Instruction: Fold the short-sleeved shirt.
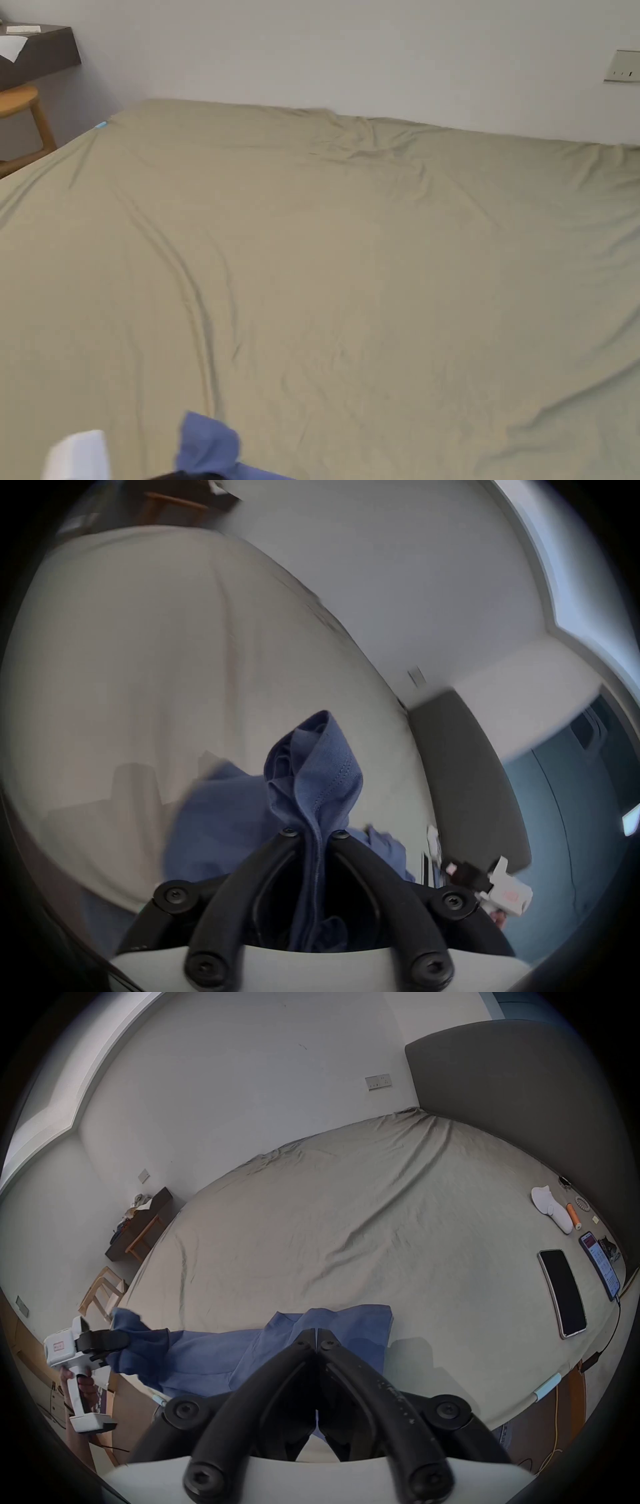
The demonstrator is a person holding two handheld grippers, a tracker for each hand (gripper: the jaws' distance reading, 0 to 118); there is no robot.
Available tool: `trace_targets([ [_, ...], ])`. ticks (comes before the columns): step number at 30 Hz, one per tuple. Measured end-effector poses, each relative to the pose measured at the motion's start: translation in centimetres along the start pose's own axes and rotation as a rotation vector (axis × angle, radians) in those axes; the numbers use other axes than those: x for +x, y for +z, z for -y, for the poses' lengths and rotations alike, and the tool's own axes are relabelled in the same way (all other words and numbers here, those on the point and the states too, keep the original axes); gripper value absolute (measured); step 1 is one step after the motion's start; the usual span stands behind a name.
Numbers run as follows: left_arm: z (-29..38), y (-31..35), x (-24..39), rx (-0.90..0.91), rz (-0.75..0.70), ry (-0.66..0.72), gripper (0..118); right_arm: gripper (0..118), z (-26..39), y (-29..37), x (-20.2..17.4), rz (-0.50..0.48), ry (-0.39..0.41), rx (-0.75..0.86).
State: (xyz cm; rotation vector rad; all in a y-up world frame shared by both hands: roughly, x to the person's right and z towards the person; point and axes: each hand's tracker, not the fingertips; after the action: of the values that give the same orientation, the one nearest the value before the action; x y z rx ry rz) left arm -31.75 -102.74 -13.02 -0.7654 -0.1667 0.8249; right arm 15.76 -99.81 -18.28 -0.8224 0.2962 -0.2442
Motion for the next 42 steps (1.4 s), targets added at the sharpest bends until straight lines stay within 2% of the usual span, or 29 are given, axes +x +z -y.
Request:
trace_targets([
  [5, 2.4, -8.0, 1.1, -0.199, -0.011, -0.051, 9, 2, 0.4, 1.2, 1.5, 0.028, -0.039, 0.014],
  [7, 3.4, -9.8, 1.5, -0.249, -0.048, -0.043, 22, 2, 0.5, 1.5, 2.2, 0.064, -0.058, 0.016],
  [9, 4.0, -9.8, 2.2, -0.252, 0.026, -0.075, 46, 2, 0.6, 1.7, 2.8, 0.09, -0.065, 0.02],
  [11, 4.0, -8.4, 2.8, -0.222, 0.158, -0.081, 48, 2, 0.7, 1.7, 3.2, 0.106, -0.075, 0.022],
  [13, 3.6, -6.7, 3.2, -0.187, 0.223, -0.067, 48, 2, 0.6, 1.6, 3.4, 0.103, -0.085, 0.018],
  [14, 3.3, -6.0, 3.1, -0.171, 0.21, -0.066, 46, 2, 0.6, 1.6, 3.4, 0.099, -0.088, 0.016],
  [17, 2.5, -4.7, 2.3, -0.107, 0.078, -0.12, 2, 2, 0.6, 1.1, 3.1, 0.084, -0.085, 0.011],
  [19, 2.6, -5.5, 1.8, -0.113, -0.094, -0.189, 2, 2, 0.6, 0.7, 2.8, 0.063, -0.079, 0.004],
  [20, 2.8, -6.0, 2.7, -0.152, -0.135, -0.199, 2, 2, 0.6, 0.5, 2.6, 0.051, -0.077, -0.001],
  [21, 3.3, -6.8, 2.6, -0.21, -0.129, -0.184, 2, 2, 0.6, 0.3, 2.5, 0.041, -0.077, -0.003],
  [24, 5.2, -9.8, 2.6, -0.323, 0.03, -0.076, 2, 2, 0.8, 0.1, 1.9, 0.026, -0.073, -0.009],
  [26, 6.8, -12.6, 2.9, -0.388, 0.051, -0.055, 2, 2, 1.0, 0.1, 2.0, 0.015, -0.075, -0.016],
  [29, 8.4, -16.4, 3.0, -0.413, 0.019, -0.026, 2, 2, 1.3, 0.3, 2.0, 0.01, -0.074, -0.025],
  [31, 8.5, -17.4, 3.0, -0.387, 0.133, 0.086, 1, 2, 1.5, 0.5, 2.1, 0.011, -0.075, -0.029],
  [33, 8.2, -18.0, 3.5, -0.373, 0.135, 0.15, 2, 2, 1.5, 0.6, 2.1, 0.012, -0.08, -0.032],
  [38, 6.0, -12.4, 5.3, -0.233, 0.189, -0.019, 2, 2, 1.0, 0.9, 1.8, 0.006, -0.073, -0.02],
  [40, 4.3, -8.0, 4.0, -0.13, 0.201, -0.056, 1, 2, 0.8, 0.7, 1.5, 0.005, -0.065, -0.016],
  [42, 2.8, -4.3, 1.9, -0.053, 0.146, -0.082, 0, 2, 0.6, 0.3, 1.3, 0.003, -0.057, -0.02],
])
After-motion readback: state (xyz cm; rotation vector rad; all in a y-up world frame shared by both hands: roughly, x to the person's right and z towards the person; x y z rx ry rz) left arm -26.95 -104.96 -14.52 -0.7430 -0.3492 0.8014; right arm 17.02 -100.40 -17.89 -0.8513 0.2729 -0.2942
